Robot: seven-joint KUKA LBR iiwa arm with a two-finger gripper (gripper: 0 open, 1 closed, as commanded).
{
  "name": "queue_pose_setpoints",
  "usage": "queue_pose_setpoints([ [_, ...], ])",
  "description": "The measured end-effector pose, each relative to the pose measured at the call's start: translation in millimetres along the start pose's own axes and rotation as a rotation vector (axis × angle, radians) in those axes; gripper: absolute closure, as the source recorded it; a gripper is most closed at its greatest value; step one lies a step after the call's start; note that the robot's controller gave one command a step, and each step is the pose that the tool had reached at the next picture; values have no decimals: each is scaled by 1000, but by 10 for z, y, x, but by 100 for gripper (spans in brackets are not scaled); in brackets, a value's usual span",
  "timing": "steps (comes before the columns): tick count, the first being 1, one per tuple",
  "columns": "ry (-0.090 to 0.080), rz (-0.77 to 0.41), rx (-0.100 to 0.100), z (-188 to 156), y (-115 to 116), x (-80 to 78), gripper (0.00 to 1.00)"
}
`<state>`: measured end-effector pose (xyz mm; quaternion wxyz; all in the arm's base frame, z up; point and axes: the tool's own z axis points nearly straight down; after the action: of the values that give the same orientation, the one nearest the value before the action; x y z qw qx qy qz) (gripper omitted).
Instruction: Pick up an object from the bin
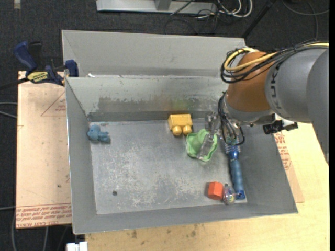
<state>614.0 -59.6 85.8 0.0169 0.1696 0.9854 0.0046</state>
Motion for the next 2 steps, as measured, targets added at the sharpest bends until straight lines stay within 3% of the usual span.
queue_pose_setpoints([
  [1, 25, -2, 12, -357, 18, -31, 100],
  [2, 27, -4, 12, -567, 29, -46, 100],
])
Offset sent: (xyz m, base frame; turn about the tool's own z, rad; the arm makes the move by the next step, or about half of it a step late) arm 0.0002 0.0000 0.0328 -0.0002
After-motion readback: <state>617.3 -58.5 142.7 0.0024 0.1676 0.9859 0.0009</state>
